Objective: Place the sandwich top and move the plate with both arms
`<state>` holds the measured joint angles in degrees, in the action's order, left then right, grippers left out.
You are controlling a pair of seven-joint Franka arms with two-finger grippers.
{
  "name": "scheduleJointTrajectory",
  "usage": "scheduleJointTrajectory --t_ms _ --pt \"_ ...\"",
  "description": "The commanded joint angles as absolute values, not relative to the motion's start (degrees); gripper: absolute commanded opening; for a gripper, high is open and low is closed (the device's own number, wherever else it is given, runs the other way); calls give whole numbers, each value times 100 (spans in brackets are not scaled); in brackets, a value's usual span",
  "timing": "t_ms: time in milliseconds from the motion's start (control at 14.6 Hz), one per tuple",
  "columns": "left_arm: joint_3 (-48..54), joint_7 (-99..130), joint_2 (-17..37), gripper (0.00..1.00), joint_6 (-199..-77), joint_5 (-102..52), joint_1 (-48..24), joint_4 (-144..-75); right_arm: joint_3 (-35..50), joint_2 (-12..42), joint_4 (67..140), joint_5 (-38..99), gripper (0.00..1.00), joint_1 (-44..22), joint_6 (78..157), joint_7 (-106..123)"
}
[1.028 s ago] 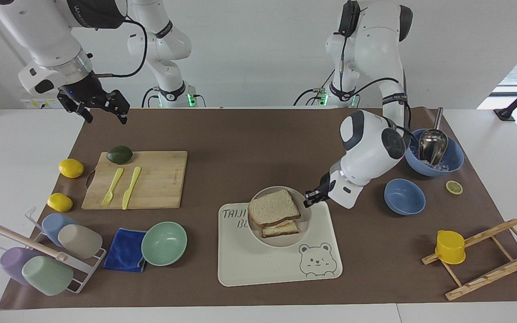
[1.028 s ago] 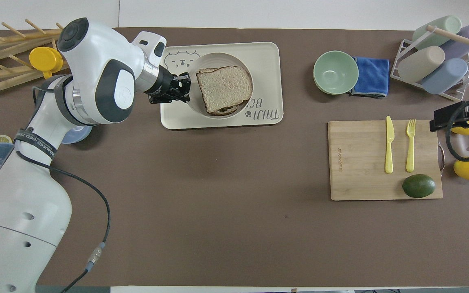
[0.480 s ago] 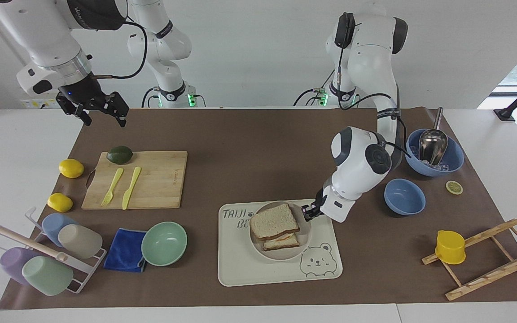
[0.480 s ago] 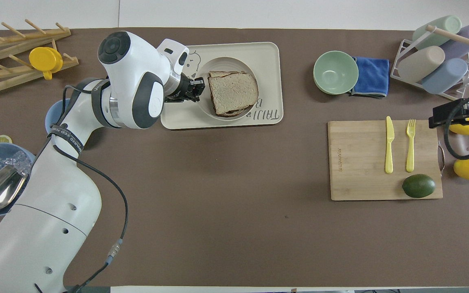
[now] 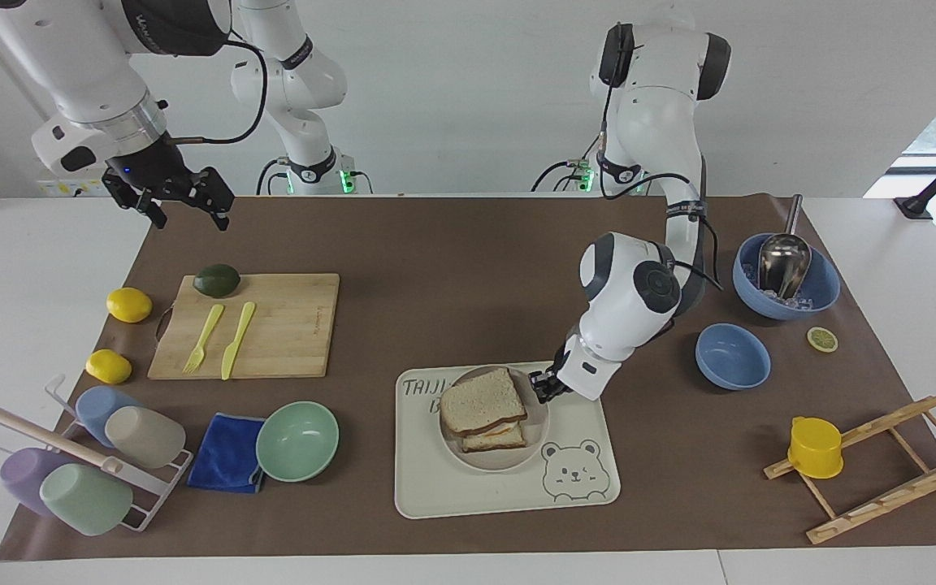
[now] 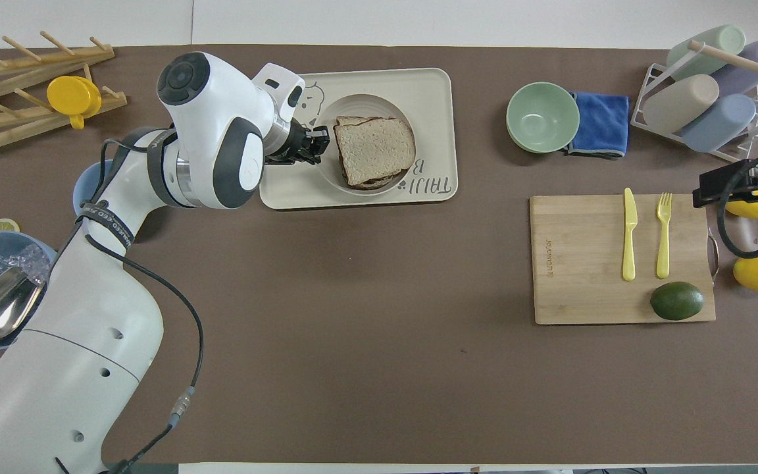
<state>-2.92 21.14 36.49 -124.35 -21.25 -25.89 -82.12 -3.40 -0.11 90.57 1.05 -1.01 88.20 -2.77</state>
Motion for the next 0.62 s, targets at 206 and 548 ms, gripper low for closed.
scheduleJointTrajectory --t_ms 206,548 --pt "-352 2004 3498 100 -12243 -2057 -2435 -8236 -255 -44 9114 114 100 18 8850 -193" --pt "-413 2013 2841 100 -11841 -1978 -1891 -8288 -255 -44 9114 114 100 18 8842 -193"
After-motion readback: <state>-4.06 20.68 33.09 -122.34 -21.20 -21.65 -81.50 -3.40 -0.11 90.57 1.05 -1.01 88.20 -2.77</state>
